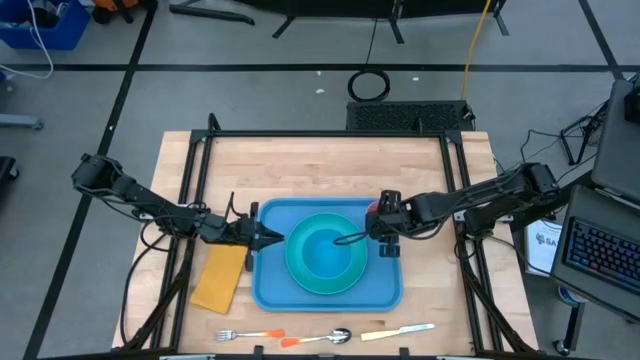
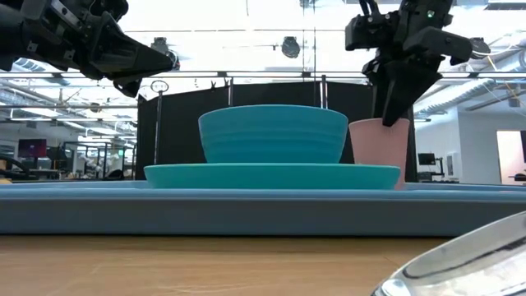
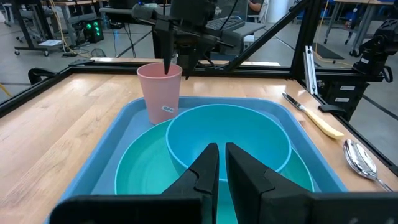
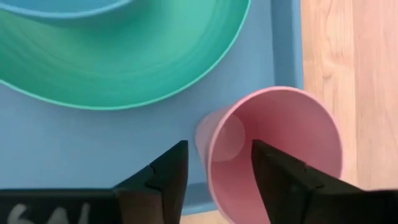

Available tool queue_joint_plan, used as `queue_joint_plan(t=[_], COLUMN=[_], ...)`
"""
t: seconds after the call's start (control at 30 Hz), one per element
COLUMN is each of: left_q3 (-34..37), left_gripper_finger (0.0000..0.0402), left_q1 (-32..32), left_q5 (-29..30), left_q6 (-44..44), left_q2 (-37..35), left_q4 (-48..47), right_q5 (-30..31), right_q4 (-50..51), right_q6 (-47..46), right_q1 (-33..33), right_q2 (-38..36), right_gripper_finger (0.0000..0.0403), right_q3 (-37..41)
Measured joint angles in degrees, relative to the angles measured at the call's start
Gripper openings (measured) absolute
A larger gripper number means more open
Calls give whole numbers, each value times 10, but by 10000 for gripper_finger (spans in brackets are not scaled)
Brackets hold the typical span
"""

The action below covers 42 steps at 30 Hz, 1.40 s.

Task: Set up tray
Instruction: Put the yellow napkin to the left of the blue tray

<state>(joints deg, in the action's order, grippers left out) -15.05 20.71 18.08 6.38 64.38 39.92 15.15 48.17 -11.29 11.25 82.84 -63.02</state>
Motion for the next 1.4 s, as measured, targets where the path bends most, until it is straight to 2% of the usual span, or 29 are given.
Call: queue_joint_plan(t=[0.33,0.57,0.77,0.93,1.13,1.4], left_q3=[0,0,0,0,0,-1], left_gripper_finger=[35,35,35,35,35,35], left_q1=[0,0,0,0,0,20], left_q5=[0,0,0,0,3,100], left_q6=[0,0,24,33,66,159], left_q2=[0,0,0,0,0,0], left_q4=[-4,-8,-8,-8,-5,5], right_q5=[0,-2,-3,-3,-5,-32], right_q4=[-15,-92,-188,-255,-386,-599], right_q6=[2,2,1,19,64,155], right_q1=[0,1,1,1,5,5], right_q2=[-41,-92,-123,-119,-115,-114], right_gripper_finger=[187,187,187,187,187,187], right_q3=[0,0,0,2,54,153])
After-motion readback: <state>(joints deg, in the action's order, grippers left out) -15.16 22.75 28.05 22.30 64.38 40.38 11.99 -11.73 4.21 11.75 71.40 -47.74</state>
